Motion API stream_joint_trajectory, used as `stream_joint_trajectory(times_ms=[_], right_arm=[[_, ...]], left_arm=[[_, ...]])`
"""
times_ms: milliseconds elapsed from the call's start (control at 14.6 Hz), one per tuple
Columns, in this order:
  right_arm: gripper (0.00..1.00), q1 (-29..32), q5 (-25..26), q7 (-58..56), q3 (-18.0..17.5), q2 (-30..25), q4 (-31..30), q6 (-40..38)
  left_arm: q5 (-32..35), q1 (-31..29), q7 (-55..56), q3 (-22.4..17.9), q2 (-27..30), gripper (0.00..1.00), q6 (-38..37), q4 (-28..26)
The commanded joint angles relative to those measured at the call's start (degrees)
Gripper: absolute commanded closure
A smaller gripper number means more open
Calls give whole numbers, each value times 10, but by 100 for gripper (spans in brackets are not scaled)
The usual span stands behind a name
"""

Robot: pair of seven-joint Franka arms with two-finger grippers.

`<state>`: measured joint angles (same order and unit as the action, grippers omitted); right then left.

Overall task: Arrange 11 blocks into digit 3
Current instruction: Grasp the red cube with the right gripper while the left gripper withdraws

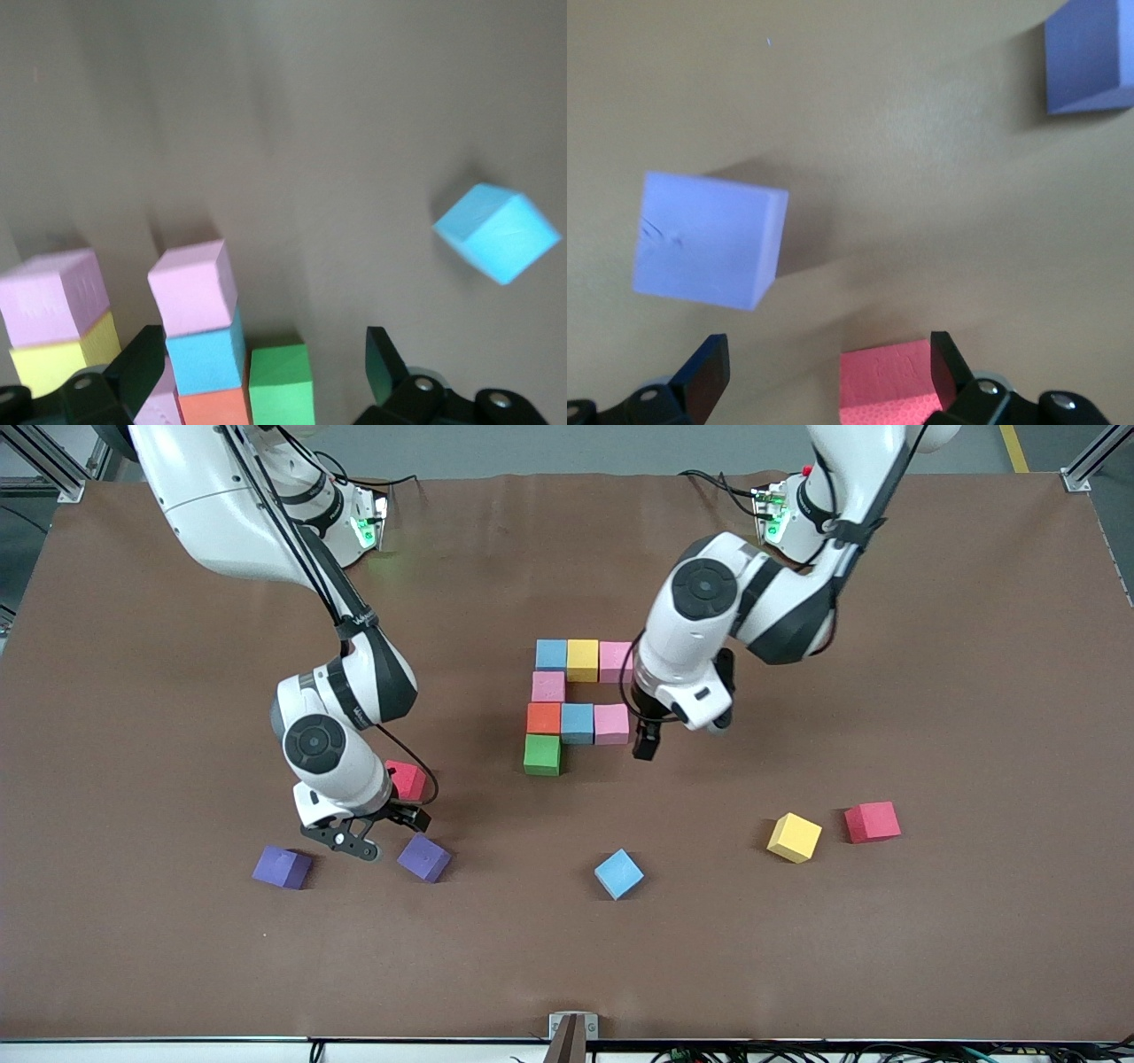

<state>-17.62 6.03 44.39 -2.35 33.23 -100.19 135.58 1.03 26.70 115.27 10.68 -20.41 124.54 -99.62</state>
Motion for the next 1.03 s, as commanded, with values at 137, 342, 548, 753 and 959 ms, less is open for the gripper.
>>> stream_joint_trajectory(times_ms=[137, 342, 548, 753, 959], right_arm=[[0, 9, 14, -27, -10, -50, -113, 84], [0, 19, 14, -55, -10, -51, -120, 85], [0, 19, 14, -55, -10, -52, -121, 79], [0, 20, 14, -55, -9, -52, -121, 79], [0, 19, 14, -54, -9, -52, -133, 79]], left_arm=[[11, -52, -204, 2, -10, 0, -115, 84], [12, -66, -332, -2, -10, 0, -182, 135], [8, -108, -488, 0, -2, 0, -263, 180], [11, -125, -614, -1, 18, 0, -336, 205], [11, -160, -713, -1, 55, 0, -355, 204]])
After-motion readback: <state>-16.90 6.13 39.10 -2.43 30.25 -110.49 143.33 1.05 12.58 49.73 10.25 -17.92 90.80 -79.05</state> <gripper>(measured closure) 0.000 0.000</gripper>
